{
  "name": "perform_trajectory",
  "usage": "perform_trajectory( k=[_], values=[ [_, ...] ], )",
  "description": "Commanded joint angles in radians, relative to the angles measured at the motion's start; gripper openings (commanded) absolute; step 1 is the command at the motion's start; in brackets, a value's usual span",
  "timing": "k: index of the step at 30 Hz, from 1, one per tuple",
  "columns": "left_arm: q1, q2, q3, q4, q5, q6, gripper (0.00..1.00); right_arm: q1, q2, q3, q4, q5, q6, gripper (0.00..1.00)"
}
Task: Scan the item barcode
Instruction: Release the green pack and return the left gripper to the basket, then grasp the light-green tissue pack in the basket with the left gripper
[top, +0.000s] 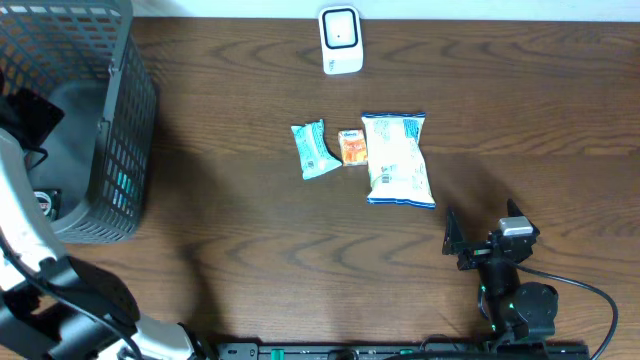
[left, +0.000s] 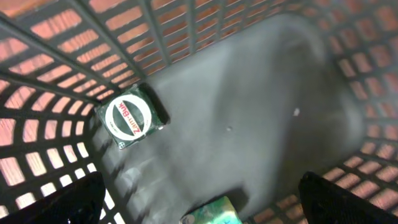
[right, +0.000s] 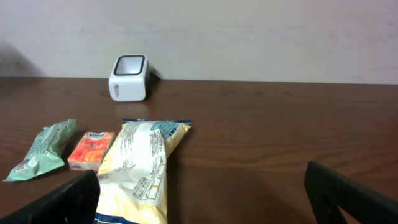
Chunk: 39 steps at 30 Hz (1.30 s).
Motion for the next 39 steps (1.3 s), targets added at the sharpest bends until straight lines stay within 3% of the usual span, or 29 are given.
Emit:
perform_trajectory(
  k=[1,7,10,14,22,28,32,39],
  values=[
    [0.02,0.044,-0.002,-0.013,-0.017,-0.074,0.98,0.006,-0.005,-0.002,-0.003,0.001,0.006,0.99],
    [0.047,0.089,-0.006,-0.043,-0.005,-0.132,0.98,0.006,-0.005,-0.002,-0.003,0.001,0.006,0.99],
    [0.047,0.1,-0.006,-0.069,0.076,-0.119,0.98,0.006,-0.005,-0.002,-0.003,0.001,0.006,0.99],
    [0.045,0.109,-0.007,-0.071,0.185,-0.003,0.98,0.006,-0.005,-0.002,-0.003,0.001,0.006,0.99],
    [0.046,0.11,-0.007,-0.119,0.187,0.212,0.98,0.006,-0.005,-0.002,-0.003,0.001,0.006,0.99],
    [0.046,0.11,-0.007,-0.127,0.148,0.3,1.0,0.006,-0.005,-0.002,-0.003,0.001,0.006,0.99],
    [0.046,0.111,-0.007,-0.148,0.149,0.403,0.92,0.006,-0.005,-0.002,-0.003,0.001,0.006,0.99],
    [0.046,0.114,-0.012,-0.186,0.164,0.429,0.93,0.006,-0.005,-0.002,-0.003,0.001,0.006,0.99]
  ],
)
